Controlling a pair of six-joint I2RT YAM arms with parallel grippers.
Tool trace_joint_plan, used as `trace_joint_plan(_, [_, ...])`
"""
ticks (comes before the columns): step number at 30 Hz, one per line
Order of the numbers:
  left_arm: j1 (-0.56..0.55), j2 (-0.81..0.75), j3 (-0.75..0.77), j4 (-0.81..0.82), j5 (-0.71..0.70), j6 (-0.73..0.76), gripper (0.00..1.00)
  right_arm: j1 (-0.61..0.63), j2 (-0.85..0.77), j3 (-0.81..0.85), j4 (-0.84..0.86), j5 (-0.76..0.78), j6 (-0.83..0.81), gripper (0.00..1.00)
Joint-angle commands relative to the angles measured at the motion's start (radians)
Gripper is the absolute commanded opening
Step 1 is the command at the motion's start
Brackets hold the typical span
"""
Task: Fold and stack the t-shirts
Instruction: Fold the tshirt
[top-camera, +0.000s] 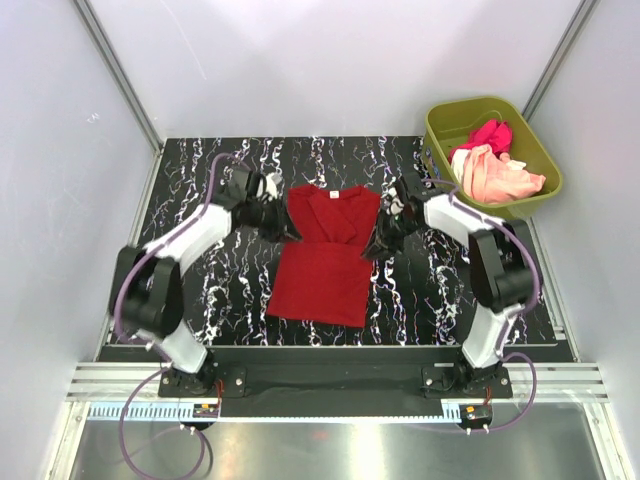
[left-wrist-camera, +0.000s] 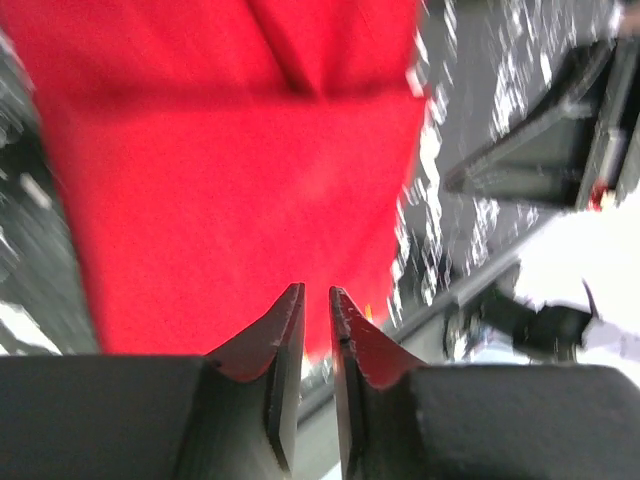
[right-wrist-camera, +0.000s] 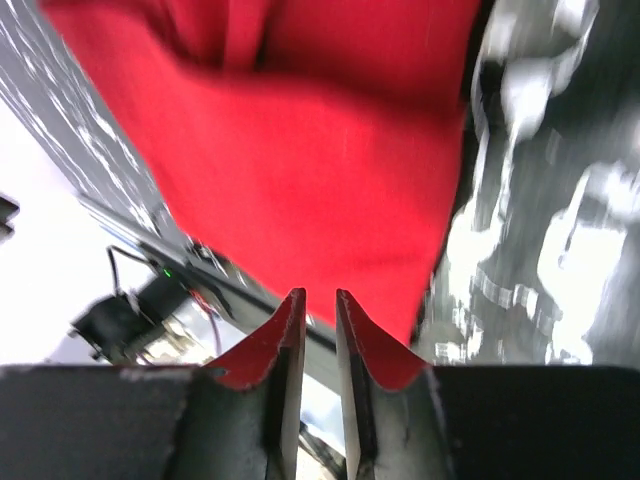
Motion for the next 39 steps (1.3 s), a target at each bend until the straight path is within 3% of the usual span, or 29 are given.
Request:
trace_joint_plan(1, [0.042,0.177,0.071,0.084,0.008,0.025,0.19,-0.026,0.099,0.115,0.041,-0.079,0.009,0.24])
trace_joint_plan(5, [0.062,0.324,0.157,0.104,0.030,0.026,0.17,-0.058,0.196,0.185,0.061,-0.085,0.010,0.16])
trace_joint_plan(9, [0.085,0.421,0.183,0.061,-0.070,0.056,0.15,-0.090,0.318,0.217,0.070,-0.070,0.003,0.09])
trace_joint_plan(14, [0.094,0.434,0.192,0.007,-0.160,0.120,0.15,-0.115,0.420,0.314,0.003,0.051,-0.054,0.06])
trace_joint_plan(18, [0.094,0.302,0.146,-0.010,-0.179,0.149,0.31,-0.115,0.431,0.421,-0.112,0.195,-0.172,0.08])
trace_joint_plan(19, [0.092,0.265,0.122,-0.030,-0.187,0.158,0.39,-0.115,0.423,0.461,-0.167,0.220,-0.186,0.10])
trace_joint_plan(21, [0.094,0.134,0.091,-0.050,-0.202,0.164,0.44,-0.115,0.365,0.489,-0.212,0.293,-0.217,0.20])
trace_joint_plan(22, [0.094,0.089,0.059,-0.079,-0.214,0.175,0.49,-0.116,0.337,0.495,-0.243,0.312,-0.223,0.38])
trace_joint_plan(23, [0.094,0.044,0.042,-0.097,-0.249,0.177,0.53,-0.115,0.308,0.490,-0.254,0.324,-0.226,0.48])
trace_joint_plan(25, [0.094,-0.080,-0.025,-0.148,-0.288,0.177,0.59,-0.113,0.225,0.447,-0.277,0.318,-0.221,0.66])
trace_joint_plan(29, [0.094,-0.201,-0.173,-0.191,-0.308,0.169,0.61,-0.104,0.064,0.258,-0.254,0.197,-0.165,0.77])
trace_joint_plan(36, [0.094,-0.263,-0.406,-0.136,-0.273,-0.042,0.57,0.083,-0.157,-0.219,-0.078,0.018,0.007,0.76])
trace_joint_plan(39, [0.092,-0.272,-0.493,-0.073,-0.225,-0.119,0.56,0.122,-0.226,-0.399,0.146,-0.060,0.147,0.68])
